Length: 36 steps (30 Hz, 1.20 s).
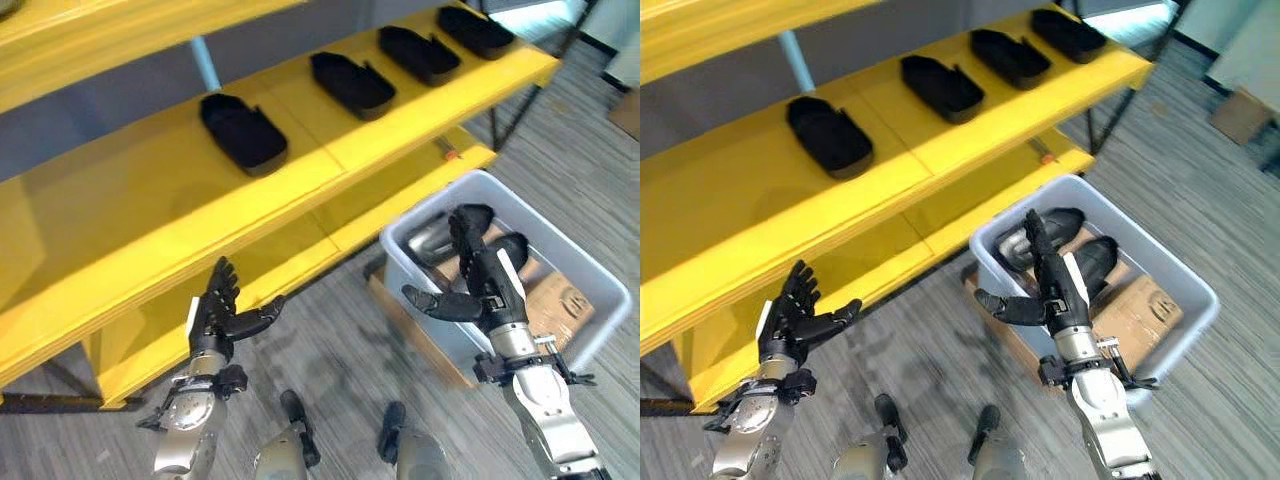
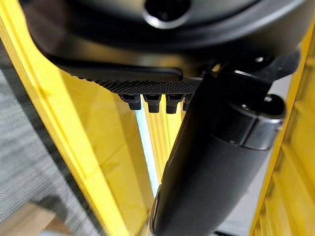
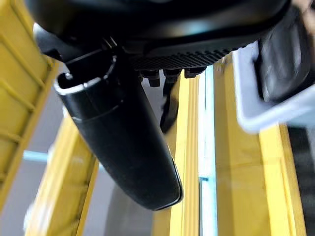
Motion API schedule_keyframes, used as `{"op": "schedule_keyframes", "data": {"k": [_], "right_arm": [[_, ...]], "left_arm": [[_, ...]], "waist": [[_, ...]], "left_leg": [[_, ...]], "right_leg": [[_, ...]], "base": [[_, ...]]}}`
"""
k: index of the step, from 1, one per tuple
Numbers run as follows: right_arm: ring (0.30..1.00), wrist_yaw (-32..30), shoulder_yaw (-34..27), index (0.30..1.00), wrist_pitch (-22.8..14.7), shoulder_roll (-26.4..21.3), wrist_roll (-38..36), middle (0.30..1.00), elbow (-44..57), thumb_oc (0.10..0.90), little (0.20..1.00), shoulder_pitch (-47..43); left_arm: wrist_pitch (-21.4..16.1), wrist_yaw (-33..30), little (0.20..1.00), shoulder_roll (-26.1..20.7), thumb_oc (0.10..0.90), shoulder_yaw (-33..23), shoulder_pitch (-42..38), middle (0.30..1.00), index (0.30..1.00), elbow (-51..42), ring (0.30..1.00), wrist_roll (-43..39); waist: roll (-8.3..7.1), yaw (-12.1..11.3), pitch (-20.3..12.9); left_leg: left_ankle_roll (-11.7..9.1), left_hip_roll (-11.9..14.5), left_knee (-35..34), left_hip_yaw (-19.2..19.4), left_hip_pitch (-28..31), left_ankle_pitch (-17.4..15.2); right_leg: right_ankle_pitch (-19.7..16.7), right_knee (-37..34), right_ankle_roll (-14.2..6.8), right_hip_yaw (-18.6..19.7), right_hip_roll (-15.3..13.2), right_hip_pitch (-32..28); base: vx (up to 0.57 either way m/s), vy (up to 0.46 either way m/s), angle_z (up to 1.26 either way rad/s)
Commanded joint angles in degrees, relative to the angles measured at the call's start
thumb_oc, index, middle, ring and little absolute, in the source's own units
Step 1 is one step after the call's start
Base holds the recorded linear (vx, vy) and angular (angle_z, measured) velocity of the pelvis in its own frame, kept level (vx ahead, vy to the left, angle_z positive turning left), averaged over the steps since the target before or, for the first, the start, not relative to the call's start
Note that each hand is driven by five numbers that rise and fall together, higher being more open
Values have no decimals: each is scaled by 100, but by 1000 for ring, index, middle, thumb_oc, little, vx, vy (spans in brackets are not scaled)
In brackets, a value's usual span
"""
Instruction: Move parts from the plastic box to the shelf.
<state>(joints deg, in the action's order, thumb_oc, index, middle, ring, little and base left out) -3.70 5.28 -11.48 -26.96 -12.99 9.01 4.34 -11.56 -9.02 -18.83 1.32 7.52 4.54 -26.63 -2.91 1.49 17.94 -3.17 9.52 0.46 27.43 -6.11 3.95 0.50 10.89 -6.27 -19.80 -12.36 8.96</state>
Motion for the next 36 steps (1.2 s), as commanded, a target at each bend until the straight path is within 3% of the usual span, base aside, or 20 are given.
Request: {"op": "schedule_keyframes", "data": {"k": [1,5,7,14,15,20,21,22,23,24,25,26,27,29,30,31,36], "right_arm": [[1000,42,-272,1000,-576,155,-88,1000,594,900,1000,-360],[1000,64,-462,1000,-612,126,-153,1000,660,900,1000,-178],[1000,20,-550,1000,-642,70,-121,1000,676,900,1000,-134],[1000,-72,-615,1000,-706,8,-62,1000,649,900,1000,-162],[1000,-73,-631,1000,-708,-10,-33,1000,637,900,1000,-128],[1000,-140,-673,1000,-741,-70,-15,1000,637,900,1000,-114],[1000,-183,-622,1000,-758,-133,40,1000,634,900,1000,-171],[1000,-208,-596,1000,-768,-149,28,1000,640,900,1000,-206],[1000,-189,-545,1000,-783,-166,-54,1000,650,900,1000,-242],[1000,-185,-551,1000,-785,-165,-60,1000,646,900,1000,-247],[1000,-200,-510,1000,-800,-190,-54,1000,644,900,1000,-322],[1000,-286,-461,1000,-805,-161,-28,1000,605,900,1000,-409],[1000,-316,-428,1000,-820,-122,-18,1000,560,900,1000,-536],[1000,-327,-433,1000,-855,-74,-68,1000,523,900,1000,-488],[1000,-360,-357,1000,-835,-100,73,1000,483,900,1000,-563],[1000,-406,-275,1000,-823,-95,211,1000,395,900,1000,-616],[1000,-360,-206,1000,-825,-52,263,1000,414,900,1000,-653]], "left_arm": [[-593,138,1000,-275,900,-220,-175,1000,1000,-739,1000,17],[-567,249,1000,-203,900,-196,-71,1000,1000,-738,1000,-3],[-568,311,1000,-156,900,-147,-41,1000,1000,-761,1000,-22],[-569,289,1000,-131,900,-5,-255,1000,1000,-667,1000,34],[-567,294,1000,-122,900,47,-330,1000,1000,-624,1000,38],[-572,292,1000,-98,900,129,-525,1000,1000,-566,1000,22],[-571,249,1000,-92,900,131,-534,1000,1000,-580,1000,16],[-563,236,1000,-86,900,135,-545,1000,1000,-589,1000,-6],[-562,222,1000,-59,900,152,-538,1000,1000,-634,1000,-37],[-561,221,1000,-62,900,154,-543,1000,1000,-636,1000,-38],[-565,166,1000,-29,900,153,-558,1000,1000,-668,1000,-51],[-547,143,1000,0,900,159,-563,1000,1000,-651,1000,-58],[-549,151,1000,53,900,141,-512,1000,1000,-661,1000,-93],[-580,133,1000,69,900,153,-465,1000,1000,-677,1000,-69],[-578,90,1000,78,900,183,-548,1000,1000,-582,1000,4],[-587,68,1000,96,900,215,-589,1000,1000,-500,1000,38],[-649,36,1000,147,900,227,-556,1000,1000,-527,1000,43]], "waist": [[-268,53,-433],[-173,196,-530],[-32,274,-593],[153,385,-589],[181,460,-600],[219,544,-527],[210,469,-412],[207,425,-347],[177,327,-244],[188,340,-236],[151,266,-182],[124,122,-154],[142,17,-114],[232,73,-123],[356,-52,17],[414,-120,113],[515,-151,173]], "left_leg": [[218,-130,291,49,506,-758],[13,147,262,117,596,-560],[-127,302,219,127,653,-421],[-276,518,258,-42,722,-236],[-312,645,331,-4,771,-215],[-493,1184,1036,101,739,-98],[-559,1404,1745,-245,618,298],[-560,1473,2088,-470,501,436],[-487,1386,2516,-913,303,540],[-500,1410,2579,-959,255,525],[-313,1193,2775,-1292,-61,608],[-156,490,2625,-1832,-457,312],[-107,212,2218,-2163,-827,124],[-267,627,1219,-1807,-889,606],[-352,449,84,-2110,-933,1154],[-448,260,-419,-2371,-1040,1199],[-537,240,-483,-2767,-944,1335]], "right_leg": [[-452,-319,-416,155,-459,-314],[-272,-509,-330,158,-243,-481],[-151,-580,-241,189,-88,-573],[153,-380,-12,405,184,-570],[251,-241,67,481,280,-547],[553,-8,331,611,590,-596],[670,91,479,822,821,-681],[729,114,576,911,921,-713],[760,116,669,1043,993,-763],[771,124,677,1025,1008,-761],[699,77,746,1068,1028,-717],[685,-41,718,1222,1011,-734],[631,-100,634,1373,1039,-810],[644,-156,608,1363,1116,-830],[653,-13,589,1459,1184,-772],[776,160,589,1613,1310,-793],[943,241,524,2199,1399,-897]], "base": [[45,-173,-49],[46,-190,-19],[40,-191,-1],[10,-126,-2],[28,-166,0],[45,-226,-11],[85,-245,-23],[73,-291,-27],[4,-131,-73],[-95,-103,-100],[-68,-34,-127],[-9,-49,-79],[128,0,-41],[195,65,-94],[286,189,-99],[307,222,-25],[190,224,-97]]}}
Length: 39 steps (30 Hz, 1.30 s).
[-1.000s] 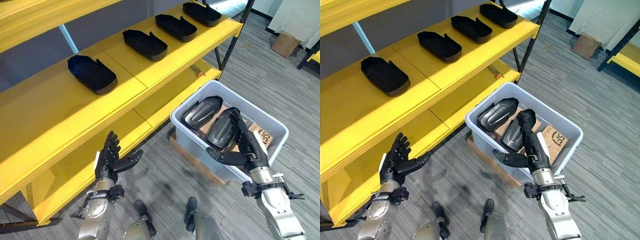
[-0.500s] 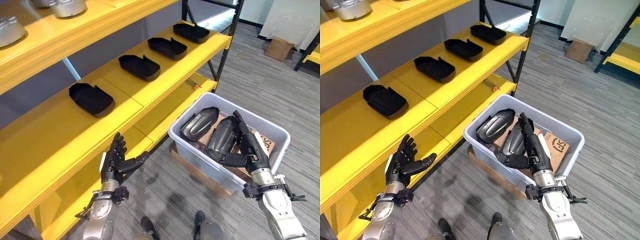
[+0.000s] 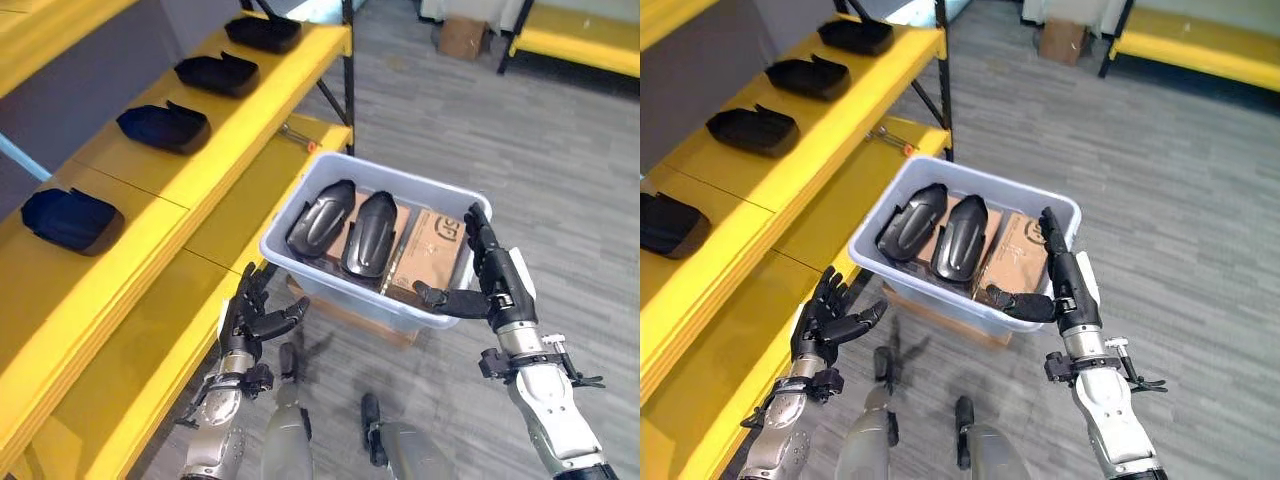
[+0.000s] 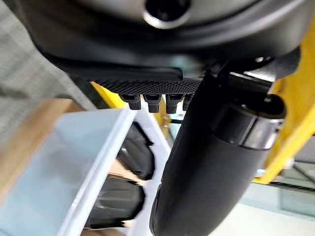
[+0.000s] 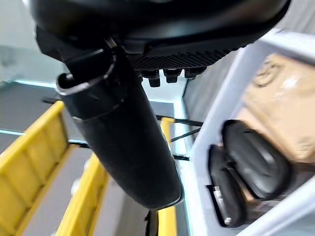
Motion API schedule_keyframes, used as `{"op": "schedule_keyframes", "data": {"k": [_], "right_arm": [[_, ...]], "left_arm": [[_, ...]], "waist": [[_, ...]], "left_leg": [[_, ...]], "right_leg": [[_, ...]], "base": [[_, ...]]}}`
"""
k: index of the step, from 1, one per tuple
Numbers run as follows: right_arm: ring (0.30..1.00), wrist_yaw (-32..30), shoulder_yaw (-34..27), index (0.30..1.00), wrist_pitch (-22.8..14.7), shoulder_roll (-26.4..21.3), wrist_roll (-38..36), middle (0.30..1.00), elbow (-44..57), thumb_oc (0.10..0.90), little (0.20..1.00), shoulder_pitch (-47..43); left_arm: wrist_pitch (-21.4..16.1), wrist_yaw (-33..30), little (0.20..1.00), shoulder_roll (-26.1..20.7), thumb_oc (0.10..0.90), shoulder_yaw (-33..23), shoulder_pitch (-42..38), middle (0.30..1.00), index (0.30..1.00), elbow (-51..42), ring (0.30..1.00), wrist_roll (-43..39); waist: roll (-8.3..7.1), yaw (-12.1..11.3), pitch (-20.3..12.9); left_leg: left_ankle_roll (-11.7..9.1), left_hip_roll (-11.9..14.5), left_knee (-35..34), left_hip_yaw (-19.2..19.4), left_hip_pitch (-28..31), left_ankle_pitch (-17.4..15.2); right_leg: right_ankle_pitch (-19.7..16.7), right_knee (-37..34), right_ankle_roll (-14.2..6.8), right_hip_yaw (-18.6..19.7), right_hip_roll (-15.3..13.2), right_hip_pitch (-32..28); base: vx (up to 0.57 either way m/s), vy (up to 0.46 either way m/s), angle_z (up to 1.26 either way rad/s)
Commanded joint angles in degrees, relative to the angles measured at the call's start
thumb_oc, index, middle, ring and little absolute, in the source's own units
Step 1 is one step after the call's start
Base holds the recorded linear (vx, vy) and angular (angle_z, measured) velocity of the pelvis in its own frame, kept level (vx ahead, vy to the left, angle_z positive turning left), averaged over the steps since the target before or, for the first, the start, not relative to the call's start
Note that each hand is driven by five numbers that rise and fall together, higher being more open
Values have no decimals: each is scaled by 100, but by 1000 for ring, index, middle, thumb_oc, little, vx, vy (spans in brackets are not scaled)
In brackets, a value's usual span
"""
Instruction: Move parts from the plastic box to the shelf.
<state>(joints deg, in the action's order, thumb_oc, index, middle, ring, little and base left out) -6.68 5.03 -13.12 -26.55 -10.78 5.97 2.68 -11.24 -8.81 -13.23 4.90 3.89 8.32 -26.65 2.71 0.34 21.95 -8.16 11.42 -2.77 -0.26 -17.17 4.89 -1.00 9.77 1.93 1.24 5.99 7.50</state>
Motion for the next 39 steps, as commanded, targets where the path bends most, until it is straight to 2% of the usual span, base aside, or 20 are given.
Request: {"op": "schedule_keyframes", "data": {"k": [1,7,8,12,13,21,24,28,29,30,31,32,33,34,35,36,37,38,39], "right_arm": [[1000,-37,-159,1000,-657,-74,68,1000,738,900,1000,-472],[1000,-25,-149,1000,-616,9,46,1000,753,900,1000,-376],[1000,-74,-148,1000,-585,48,69,1000,739,900,1000,-357],[1000,-132,-113,1000,-544,69,133,1000,734,900,1000,-402],[1000,-159,-76,1000,-504,86,180,1000,732,900,1000,-472],[1000,-221,3,1000,-444,55,330,1000,762,900,1000,-783],[1000,-253,68,1000,-434,-10,498,1000,796,900,1000,-1025],[1000,-355,135,1000,-411,-109,785,1000,793,900,1000,-1256],[1000,-359,141,1000,-411,-190,899,1000,831,900,1000,-1342],[1000,-432,201,1000,-390,-321,1064,1000,822,900,1000,-1549],[1000,-421,242,1000,-394,-369,1091,1000,831,900,1000,-1653],[1000,-422,244,1000,-395,-369,1092,1000,827,900,1000,-1661],[1000,-444,408,1000,-354,-412,1202,1000,794,900,1000,-1952],[1000,-429,500,1000,-333,-424,1207,1000,759,900,1000,-2110],[1000,-431,507,1000,-335,-422,1207,1000,751,900,1000,-2121],[1000,-380,657,1000,-303,-437,1234,1000,723,900,1000,-2306],[1000,-364,680,1000,-310,-462,1256,1000,754,900,1000,-2346],[1000,-288,622,1000,-321,-520,1263,1000,859,900,1000,-2243],[1000,-224,579,1000,-326,-672,1292,1000,877,900,1000,-2173]], "left_arm": [[-693,8,1000,-392,900,-143,-200,1000,1000,-892,1000,24],[-736,-37,1000,-483,900,-116,-267,1000,1000,-936,1000,41],[-758,-104,1000,-519,900,-101,-347,1000,1000,-947,1000,41],[-766,-201,1000,-576,900,-85,-433,1000,1000,-932,1000,49],[-757,-278,1000,-619,900,-89,-490,1000,1000,-909,1000,78],[-733,-365,1000,-692,900,-103,-560,1000,1000,-945,1000,72],[-710,-366,1000,-754,900,-85,-607,1000,1000,-964,1000,129],[-688,-400,1000,-851,900,-74,-684,1000,1000,-937,1000,207],[-674,-398,1000,-882,900,-29,-739,1000,1000,-900,1000,204],[-673,-375,1000,-971,900,57,-897,1000,1000,-857,1000,158],[-669,-381,1000,-1039,900,68,-934,1000,1000,-876,1000,163],[-670,-380,1000,-1040,900,66,-939,1000,1000,-874,1000,162],[-675,-394,1000,-1192,900,35,-1010,1000,1000,-943,1000,186],[-667,-394,1000,-1230,900,-1,-994,1000,1000,-1000,1000,161],[-665,-393,1000,-1231,900,-9,-993,1000,1000,-1003,1000,160],[-674,-439,1000,-1246,900,-30,-973,1000,1000,-977,1000,112],[-690,-456,1000,-1240,900,-96,-945,1000,1000,-956,1000,98],[-676,-439,1000,-1194,900,-118,-894,1000,1000,-973,1000,96],[-657,-397,1000,-1124,900,-58,-868,1000,1000,-1001,1000,88]], "waist": [[-26,-9,-287],[-147,45,-373],[-211,101,-432],[-324,145,-517],[-417,149,-556],[-685,69,-586],[-791,24,-544],[-843,-36,-516],[-875,-31,-494],[-928,-23,-430],[-949,-33,-391],[-949,-33,-386],[-986,-208,-273],[-994,-259,-223],[-992,-250,-211],[-1021,-257,-162],[-1038,-283,-67],[-1063,-321,-51],[-1075,-277,10]], "left_leg": [[-71,80,-163,-42,224,1240],[59,11,255,222,268,941],[122,-56,545,376,151,768],[250,-132,774,571,54,542],[327,-159,840,730,25,428],[549,-278,1085,912,-121,52],[647,-341,1275,997,-168,-185],[733,-371,1250,1082,-138,-269],[752,-406,1211,1109,-80,-318],[780,-404,1141,1168,-18,-361],[774,-371,1106,1228,38,-380],[774,-370,1102,1228,41,-378],[737,-240,1062,1463,198,-477],[690,-167,1055,1573,273,-510],[688,-164,1054,1566,282,-510],[562,-21,1035,1593,410,-581],[549,93,1124,1631,380,-511],[520,102,1167,1594,374,-494],[435,129,1073,1512,356,-374]], "right_leg": [[1115,209,-331,249,-501,-825],[1108,-70,-464,413,-845,-1045],[1072,-153,-547,453,-1024,-1067],[949,-262,-687,554,-1229,-1010],[845,-322,-768,628,-1347,-919],[525,-523,-1033,686,-1600,-766],[368,-500,-1153,623,-1747,-739],[95,-328,-1263,551,-1819,-569],[-6,-225,-1297,488,-1837,-508],[-310,-12,-1361,373,-1802,-290],[-411,77,-1360,166,-1803,-177],[-411,79,-1360,167,-1802,-177],[-619,101,-1288,-832,-2083,-42],[-690,-93,-1271,-1246,-2219,-53],[-699,-113,-1270,-1257,-2214,-76],[-597,-364,-1290,-1341,-2211,112],[-689,-337,-1260,-1232,-2235,198],[-576,-352,-1226,-1289,-2246,128],[-379,-386,-1154,-1239,-2109,134]], "base": [[153,267,-107],[158,215,-67],[98,151,-35],[130,236,-25],[80,158,-25],[43,112,-12],[38,106,-10],[20,107,-11],[-22,96,-20],[-10,127,-12],[-25,86,-11],[-9,37,-28],[5,-5,-56],[7,-5,-95],[126,-63,-105],[91,-119,-90],[121,-153,-59],[42,-211,-31],[61,-147,-11]]}}
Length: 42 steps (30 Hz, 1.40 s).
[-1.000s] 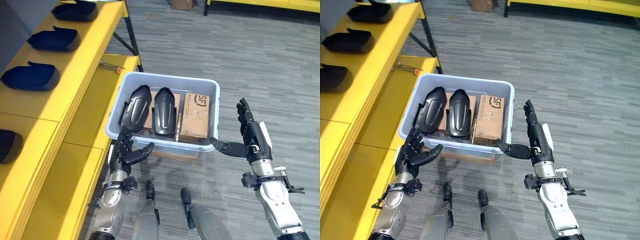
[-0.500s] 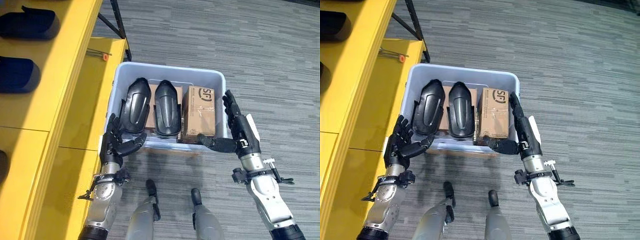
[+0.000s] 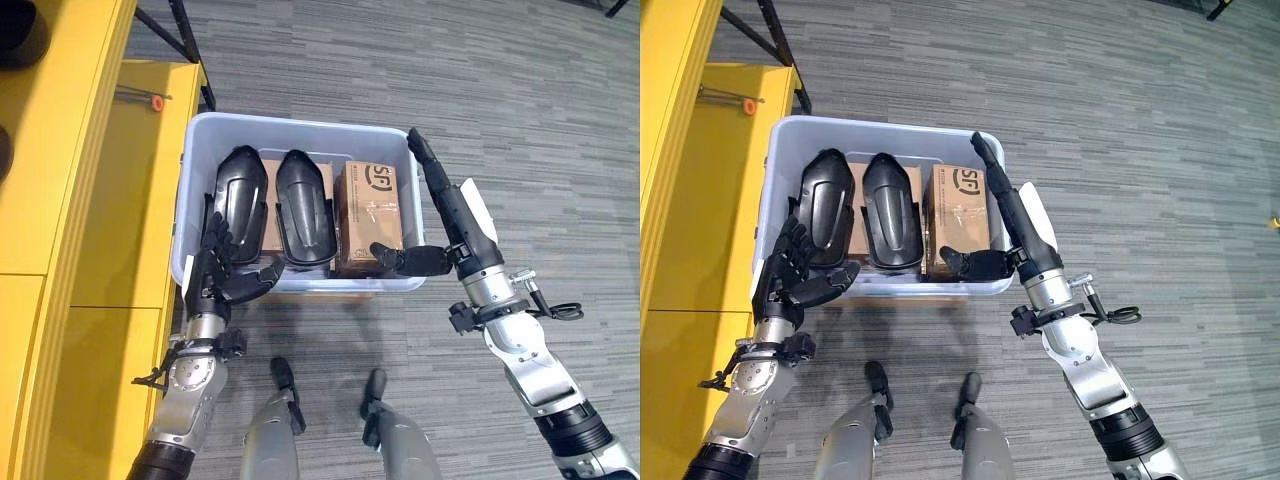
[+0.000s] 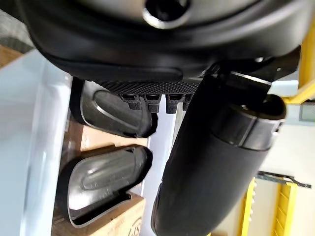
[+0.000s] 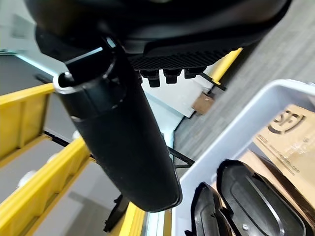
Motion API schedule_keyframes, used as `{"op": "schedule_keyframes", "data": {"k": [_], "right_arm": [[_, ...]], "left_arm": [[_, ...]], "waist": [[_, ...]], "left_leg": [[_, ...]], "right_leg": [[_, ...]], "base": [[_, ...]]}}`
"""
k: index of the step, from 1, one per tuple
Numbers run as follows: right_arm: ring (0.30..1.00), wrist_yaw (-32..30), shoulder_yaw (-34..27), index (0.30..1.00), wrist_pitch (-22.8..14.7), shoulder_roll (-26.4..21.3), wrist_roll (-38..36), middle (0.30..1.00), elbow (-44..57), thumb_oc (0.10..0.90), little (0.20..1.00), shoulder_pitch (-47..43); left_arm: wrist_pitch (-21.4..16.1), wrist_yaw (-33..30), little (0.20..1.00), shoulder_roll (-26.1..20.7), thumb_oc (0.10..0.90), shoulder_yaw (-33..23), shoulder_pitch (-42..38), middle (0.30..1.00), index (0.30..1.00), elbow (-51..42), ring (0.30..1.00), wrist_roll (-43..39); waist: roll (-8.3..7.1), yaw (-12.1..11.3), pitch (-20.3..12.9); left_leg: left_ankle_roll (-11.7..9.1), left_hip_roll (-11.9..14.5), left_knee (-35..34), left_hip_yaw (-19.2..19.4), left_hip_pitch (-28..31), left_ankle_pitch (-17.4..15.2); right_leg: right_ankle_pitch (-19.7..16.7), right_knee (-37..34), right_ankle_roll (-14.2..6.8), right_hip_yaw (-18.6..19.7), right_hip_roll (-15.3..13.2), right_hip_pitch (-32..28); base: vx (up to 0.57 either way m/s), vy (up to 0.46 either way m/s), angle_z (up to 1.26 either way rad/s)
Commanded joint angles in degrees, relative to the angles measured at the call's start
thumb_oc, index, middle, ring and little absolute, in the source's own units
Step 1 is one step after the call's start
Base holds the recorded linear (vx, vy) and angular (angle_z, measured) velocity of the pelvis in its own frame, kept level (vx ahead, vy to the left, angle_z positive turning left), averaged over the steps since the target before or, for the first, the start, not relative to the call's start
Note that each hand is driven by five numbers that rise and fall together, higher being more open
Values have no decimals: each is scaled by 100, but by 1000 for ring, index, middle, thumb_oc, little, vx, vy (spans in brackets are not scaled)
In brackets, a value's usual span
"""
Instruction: Move parts from the plastic box to the shelf.
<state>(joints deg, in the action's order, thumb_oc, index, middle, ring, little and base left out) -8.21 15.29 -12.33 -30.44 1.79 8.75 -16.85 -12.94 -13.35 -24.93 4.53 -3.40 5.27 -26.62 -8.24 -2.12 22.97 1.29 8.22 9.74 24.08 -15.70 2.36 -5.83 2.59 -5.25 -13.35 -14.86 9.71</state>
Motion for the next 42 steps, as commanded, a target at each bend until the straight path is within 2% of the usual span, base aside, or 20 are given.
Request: {"op": "schedule_keyframes", "data": {"k": [1,2,3,7,10,16,19,27,29,36,42], "right_arm": [[1000,-71,-449,1000,-406,-288,33,1000,599,900,1000,-219],[1000,-71,-448,1000,-406,-288,33,1000,599,900,1000,-219],[1000,-96,-460,1000,-415,-394,69,1000,643,900,1000,-326],[1000,-146,-358,1000,-381,-626,316,1000,631,900,1000,-587],[1000,-169,-254,1000,-354,-817,487,1000,598,900,1000,-847],[1000,-222,559,1000,-154,-1289,946,1000,162,900,1000,-2291],[1000,-219,884,1000,-47,-1353,1133,1000,-50,900,1000,-2855],[1000,-313,1376,1000,130,-1202,1432,1000,-449,900,1000,-3898],[1000,-358,1440,1000,197,-1017,1494,1000,-574,900,1000,-4103],[1000,-378,1432,1000,290,-700,1597,1000,-655,900,1000,-4067],[1000,-479,1255,1000,371,-310,1464,1000,-913,900,1000,-3654]], "left_arm": [[-486,57,1000,51,900,-20,-141,1000,1000,-696,1000,85],[-486,57,1000,51,900,-20,-141,1000,1000,-696,1000,85],[-475,106,1000,128,900,-4,-51,1000,1000,-755,1000,29],[-441,181,1000,143,900,13,54,1000,1000,-884,1000,53],[-427,206,1000,140,900,26,87,1000,1000,-927,1000,53],[-430,99,1000,52,900,9,109,1000,1000,-1008,1000,152],[-425,46,1000,56,900,-34,109,1000,1000,-994,1000,125],[-452,-112,1000,115,900,-112,24,1000,1000,-1013,1000,47],[-457,-164,1000,133,900,-71,-16,1000,1000,-998,1000,39],[-451,-277,1000,195,900,-41,-22,1000,1000,-985,1000,66],[-442,-415,1000,264,900,-13,30,1000,1000,-939,1000,123]], "waist": [[28,-26,-94],[29,-24,-95],[59,-43,-61],[192,18,48],[235,17,129],[279,-154,348],[283,-229,441],[277,-430,652],[281,-505,682],[283,-620,683],[261,-737,683]], "left_leg": [[-516,453,-187,-930,208,-113],[-516,453,-188,-932,207,-112],[-591,520,-300,-956,173,30],[-743,676,-484,-1057,90,289],[-794,737,-534,-1085,35,378],[-863,814,-608,-1093,-72,473],[-873,824,-593,-1101,-125,468],[-874,783,-506,-1196,-328,441],[-869,752,-481,-1239,-420,433],[-846,677,-438,-1341,-599,412],[-805,587,-369,-1474,-816,376]], "right_leg": [[110,340,-431,213,-19,-83],[111,341,-430,211,-18,-82],[195,321,-413,8,9,-46],[396,445,-356,-106,140,44],[470,537,-314,-132,188,130],[485,605,-289,-112,255,320],[474,627,-282,-102,268,388],[453,611,-262,-164,266,442],[457,583,-254,-178,264,445],[457,525,-243,-263,236,446],[467,457,-240,-362,214,454]], "base": [[31,-113,12],[23,-96,18],[29,-98,9],[41,-173,13],[17,-105,11],[4,-66,7],[-4,-12,-1],[-12,-18,7],[4,5,8],[1,11,16],[-2,25,13]]}}
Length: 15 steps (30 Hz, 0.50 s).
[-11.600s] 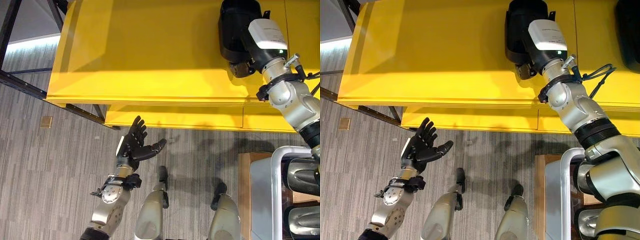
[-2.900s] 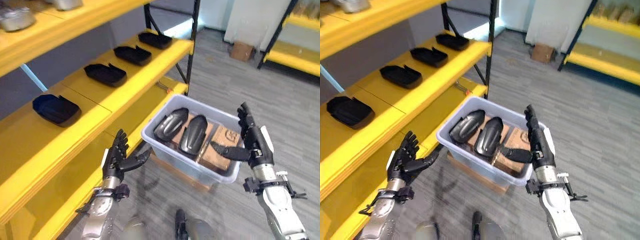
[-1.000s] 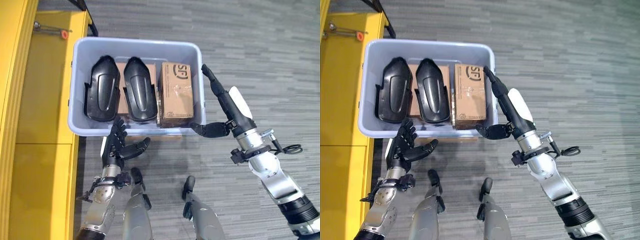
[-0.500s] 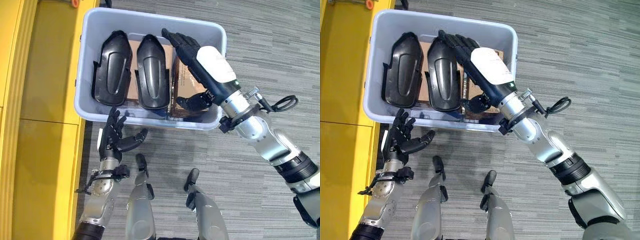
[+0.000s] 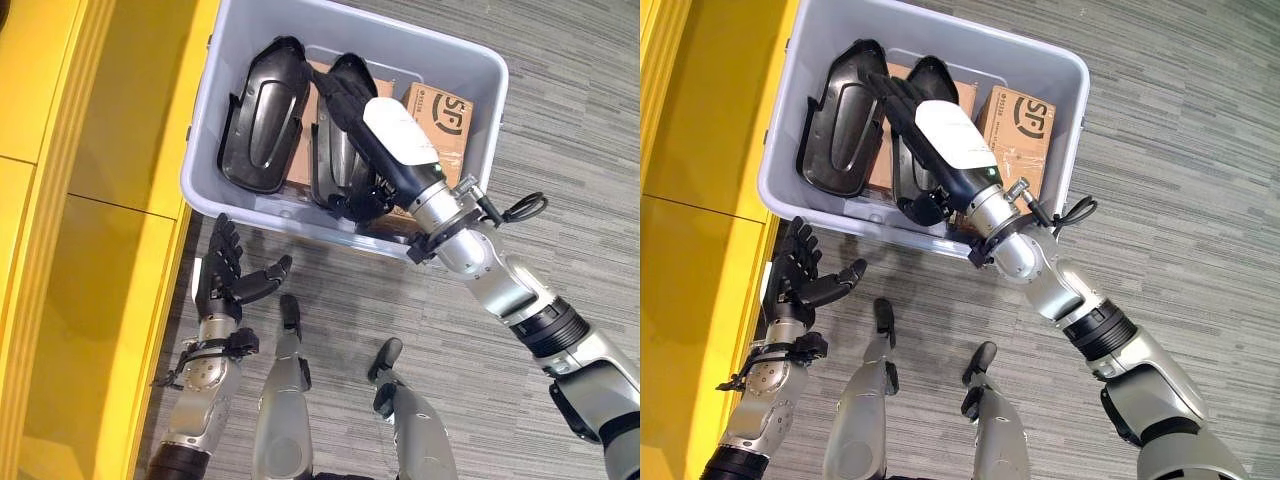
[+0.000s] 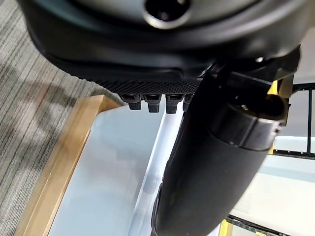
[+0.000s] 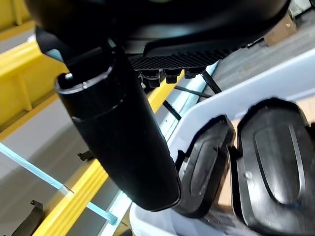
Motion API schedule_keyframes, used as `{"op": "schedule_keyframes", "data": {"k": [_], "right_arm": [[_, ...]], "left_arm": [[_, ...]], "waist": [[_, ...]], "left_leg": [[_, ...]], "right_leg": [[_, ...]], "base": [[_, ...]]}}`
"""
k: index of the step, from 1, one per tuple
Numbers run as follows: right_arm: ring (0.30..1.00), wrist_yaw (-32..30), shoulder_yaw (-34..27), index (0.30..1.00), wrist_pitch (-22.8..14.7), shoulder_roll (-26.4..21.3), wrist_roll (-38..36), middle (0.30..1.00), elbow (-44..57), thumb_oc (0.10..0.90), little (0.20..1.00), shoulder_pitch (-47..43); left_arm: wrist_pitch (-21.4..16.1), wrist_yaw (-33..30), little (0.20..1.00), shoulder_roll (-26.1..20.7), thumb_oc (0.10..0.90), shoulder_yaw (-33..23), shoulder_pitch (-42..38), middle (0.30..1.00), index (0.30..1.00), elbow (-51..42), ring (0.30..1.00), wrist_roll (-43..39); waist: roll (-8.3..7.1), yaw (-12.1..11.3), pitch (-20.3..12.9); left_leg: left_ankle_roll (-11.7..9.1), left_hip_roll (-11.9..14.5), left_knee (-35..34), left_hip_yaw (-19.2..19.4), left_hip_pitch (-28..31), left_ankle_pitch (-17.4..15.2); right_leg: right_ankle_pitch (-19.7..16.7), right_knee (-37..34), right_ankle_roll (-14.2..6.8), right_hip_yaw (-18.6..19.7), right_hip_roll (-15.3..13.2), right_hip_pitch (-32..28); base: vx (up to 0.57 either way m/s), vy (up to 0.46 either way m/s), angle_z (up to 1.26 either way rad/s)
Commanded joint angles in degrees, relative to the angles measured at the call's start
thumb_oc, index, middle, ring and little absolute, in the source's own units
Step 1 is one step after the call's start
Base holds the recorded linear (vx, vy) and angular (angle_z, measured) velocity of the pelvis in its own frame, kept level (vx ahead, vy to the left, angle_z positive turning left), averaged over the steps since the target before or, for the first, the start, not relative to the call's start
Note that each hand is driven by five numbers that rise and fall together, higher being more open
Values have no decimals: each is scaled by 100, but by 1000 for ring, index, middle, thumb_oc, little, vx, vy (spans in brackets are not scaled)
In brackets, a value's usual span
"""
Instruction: Move parts from the plastic box to the shelf.
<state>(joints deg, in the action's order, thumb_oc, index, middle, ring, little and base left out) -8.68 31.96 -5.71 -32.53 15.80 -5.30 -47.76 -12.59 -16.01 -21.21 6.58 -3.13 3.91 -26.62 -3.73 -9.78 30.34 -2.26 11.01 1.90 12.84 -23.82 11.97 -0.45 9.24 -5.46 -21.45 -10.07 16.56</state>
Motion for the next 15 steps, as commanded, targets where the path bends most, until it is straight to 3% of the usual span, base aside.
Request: {"op": "schedule_keyframes", "data": {"k": [1,15], "right_arm": [[1000,-459,-438,1000,-282,-73,56,1000,470,900,1000,-520],[1000,-1163,-976,1000,-191,291,-110,1000,309,900,1000,-469]], "left_arm": [[-482,-169,1000,-97,900,-223,8,1000,1000,-793,1000,130],[-485,-377,1000,-54,900,-123,3,1000,1000,-914,1000,167]], "waist": [[-191,20,-54],[-172,-16,-54]], "left_leg": [[-443,298,417,-364,-33,-586],[-411,150,305,-494,-552,-516]], "right_leg": [[-73,-208,-218,445,-269,-217],[-117,-387,-247,311,-272,47]], "base": [[4,30,21],[14,18,7]]}}
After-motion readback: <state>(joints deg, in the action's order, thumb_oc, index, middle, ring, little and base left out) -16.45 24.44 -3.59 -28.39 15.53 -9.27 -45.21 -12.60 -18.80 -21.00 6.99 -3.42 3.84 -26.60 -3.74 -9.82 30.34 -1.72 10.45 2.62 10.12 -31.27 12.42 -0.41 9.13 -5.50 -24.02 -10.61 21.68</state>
